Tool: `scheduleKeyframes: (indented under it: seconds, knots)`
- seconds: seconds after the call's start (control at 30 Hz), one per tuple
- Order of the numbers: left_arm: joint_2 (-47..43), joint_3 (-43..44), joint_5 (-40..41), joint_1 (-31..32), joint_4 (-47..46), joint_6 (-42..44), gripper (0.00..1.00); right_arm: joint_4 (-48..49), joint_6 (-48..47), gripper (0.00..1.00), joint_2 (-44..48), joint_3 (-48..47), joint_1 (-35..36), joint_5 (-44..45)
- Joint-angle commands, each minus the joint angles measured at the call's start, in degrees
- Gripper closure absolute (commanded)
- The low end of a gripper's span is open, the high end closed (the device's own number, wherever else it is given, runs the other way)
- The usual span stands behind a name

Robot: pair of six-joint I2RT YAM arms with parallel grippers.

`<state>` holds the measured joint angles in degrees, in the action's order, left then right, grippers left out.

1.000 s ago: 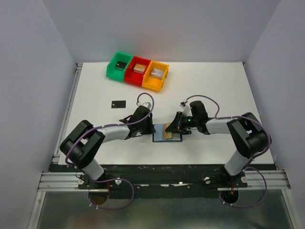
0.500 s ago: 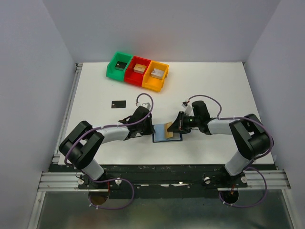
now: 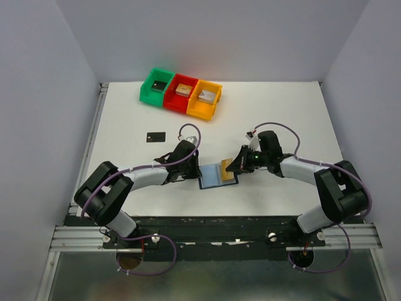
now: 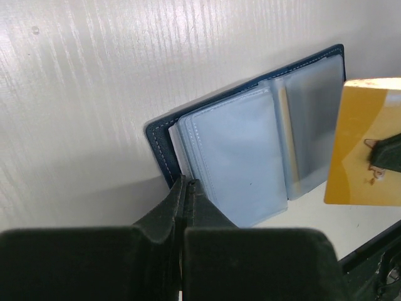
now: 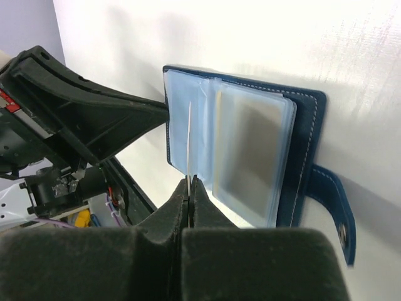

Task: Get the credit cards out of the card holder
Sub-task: Remove the credit card from the card holder.

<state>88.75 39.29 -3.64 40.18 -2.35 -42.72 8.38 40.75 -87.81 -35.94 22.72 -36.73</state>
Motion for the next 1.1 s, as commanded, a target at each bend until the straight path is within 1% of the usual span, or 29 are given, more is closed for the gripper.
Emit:
scheduleKeyframes:
  seconds: [0.0, 0.03, 0.13, 0.23, 0.27, 0.33, 0.37, 0.4, 0.47, 0.53, 0.63, 0.67, 0.73, 0.8, 0.87, 0.93, 1.0, 1.07]
  knots:
    - [-3.6, 2.1, -0.3, 0.2, 5.8, 3.0, 0.94, -8.3, -4.3, 0.99, 5.1, -2.4, -0.6, 3.9]
    - [-4.6, 2.5, -0.1, 0.1, 5.9, 3.2, 0.88, -12.0, -5.4, 0.99, 6.7, -3.1, -0.6, 4.8]
    - [-8.5, 4.1, -1.2, 0.1, 6.0, 3.5, 0.65, -17.5, -9.0, 0.99, 12.0, -5.4, -0.6, 6.3]
    - [-12.8, 6.3, -1.5, 0.1, 7.5, 4.1, 0.45, -20.3, -13.5, 1.0, 16.5, -7.2, -0.5, 4.6]
    - [-14.6, 6.8, -1.6, 0.2, 7.8, 4.6, 0.41, -21.3, -15.1, 1.0, 17.7, -7.7, -0.5, 2.8]
    - [-18.3, 6.4, -2.1, 0.2, 6.8, 5.9, 0.34, -23.7, -19.1, 1.0, 19.1, -9.3, 0.6, 0.9]
    - [-20.6, 5.5, -2.2, 0.1, 5.6, 6.2, 0.27, -24.8, -21.0, 1.0, 19.5, -10.4, 1.6, 0.4]
    - [-22.5, 4.6, -2.8, -0.1, 4.3, 6.9, 0.23, -26.6, -23.2, 1.0, 19.7, -11.3, 2.6, -0.5]
    - [-26.9, 1.8, -5.2, -1.0, 0.2, 7.9, 0.16, -28.7, -25.6, 1.0, 19.5, -12.9, 4.9, -4.0]
    - [-31.1, -1.0, -10.9, -2.6, -4.4, 9.6, 0.14, -30.2, -27.4, 1.0, 18.9, -14.6, 7.4, -8.5]
    - [-35.2, -3.9, -19.2, -5.7, -7.7, 11.7, 0.14, -33.7, -30.5, 1.0, 17.4, -17.7, 11.0, -14.1]
    - [-36.3, -4.6, -22.8, -7.6, -8.7, 11.7, 0.14, -34.7, -31.1, 1.0, 17.1, -18.7, 12.1, -15.2]
    - [-37.7, -6.5, -32.8, -10.6, -13.4, 10.0, 0.14, -35.7, -31.8, 1.0, 16.6, -19.9, 13.2, -18.1]
    - [-38.8, -7.6, -41.0, -12.0, -18.0, 8.4, 0.16, -35.9, -31.7, 1.0, 16.6, -20.7, 13.9, -20.9]
    - [-39.1, -7.4, -45.6, -12.1, -19.3, 8.2, 0.17, -36.4, -32.0, 1.0, 16.8, -21.6, 14.6, -22.7]
    - [-38.6, -7.1, -49.0, -12.1, -20.6, 7.1, 0.19, -38.0, -32.7, 1.0, 16.8, -23.0, 15.4, -22.6]
    - [-37.7, -6.9, -51.5, -12.1, -21.7, 6.3, 0.22, -39.7, -33.5, 1.0, 16.5, -24.7, 15.9, -21.8]
    - [-36.6, -7.1, -53.8, -12.1, -24.8, 4.1, 0.24, -41.5, -34.1, 1.0, 15.9, -25.9, 16.2, -21.2]
